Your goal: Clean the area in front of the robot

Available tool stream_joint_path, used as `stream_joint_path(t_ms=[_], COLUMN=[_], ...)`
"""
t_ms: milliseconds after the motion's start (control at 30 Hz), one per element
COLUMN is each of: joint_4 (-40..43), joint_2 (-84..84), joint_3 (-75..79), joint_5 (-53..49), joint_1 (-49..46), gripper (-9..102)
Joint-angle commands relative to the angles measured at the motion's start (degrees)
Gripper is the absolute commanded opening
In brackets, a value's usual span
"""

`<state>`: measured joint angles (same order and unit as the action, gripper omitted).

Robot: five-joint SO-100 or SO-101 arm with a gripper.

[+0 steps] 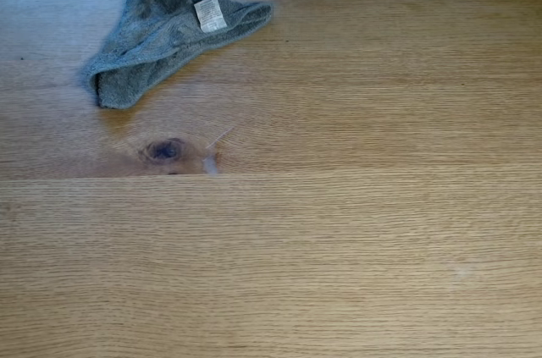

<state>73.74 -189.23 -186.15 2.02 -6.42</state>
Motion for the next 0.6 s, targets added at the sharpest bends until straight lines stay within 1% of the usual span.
stream_joint_path(t_ms=[0,33,67,133,167,233,367,467,533,567], joint_4=[-1.4,-1.4,-1.4,-1.4,-1.5,-1.5,-1.6,-1.4,-1.2,-1.2], joint_2=[-0.2,-0.2,-0.2,-0.2,-0.2,-0.2,-0.2,-0.2,-0.2,-0.2], joint_3=[-5.5,-5.5,-5.5,-5.5,-5.5,-5.5,-5.5,-5.1,-5.0,-5.0], joint_5=[0.4,0.4,0.2,-0.8,-1.0,-1.1,0.4,0.7,0.4,0.4], joint_1=[0.3,0.3,0.2,-0.1,-0.6,-0.3,4.0,6.6,7.6,7.9], gripper=[0,0,5,19,20,20,26,29,27,23])
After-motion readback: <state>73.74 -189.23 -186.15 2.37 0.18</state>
